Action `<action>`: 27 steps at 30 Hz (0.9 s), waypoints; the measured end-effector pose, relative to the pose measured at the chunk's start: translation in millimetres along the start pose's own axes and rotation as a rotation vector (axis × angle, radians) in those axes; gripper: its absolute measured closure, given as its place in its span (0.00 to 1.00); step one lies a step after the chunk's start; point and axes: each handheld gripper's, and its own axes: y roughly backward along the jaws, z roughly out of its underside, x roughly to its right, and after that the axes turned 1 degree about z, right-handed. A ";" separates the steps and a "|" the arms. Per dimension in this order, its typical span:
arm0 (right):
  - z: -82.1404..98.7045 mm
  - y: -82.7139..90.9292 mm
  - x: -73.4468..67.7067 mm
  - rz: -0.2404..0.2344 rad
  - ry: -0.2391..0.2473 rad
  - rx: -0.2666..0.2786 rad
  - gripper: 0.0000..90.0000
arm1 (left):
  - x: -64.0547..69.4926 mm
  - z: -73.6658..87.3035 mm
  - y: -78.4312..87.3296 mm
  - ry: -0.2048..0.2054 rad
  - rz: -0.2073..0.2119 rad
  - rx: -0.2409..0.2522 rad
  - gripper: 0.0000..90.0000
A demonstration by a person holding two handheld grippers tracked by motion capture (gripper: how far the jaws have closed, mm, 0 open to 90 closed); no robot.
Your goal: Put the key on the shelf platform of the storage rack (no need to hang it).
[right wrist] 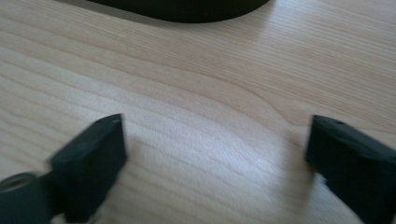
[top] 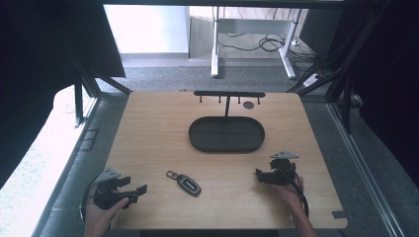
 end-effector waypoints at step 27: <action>-6.9 42.8 10.1 -0.050 -0.001 0.110 0.26 | 2.5 0.4 0.3 -0.007 0.010 0.001 0.25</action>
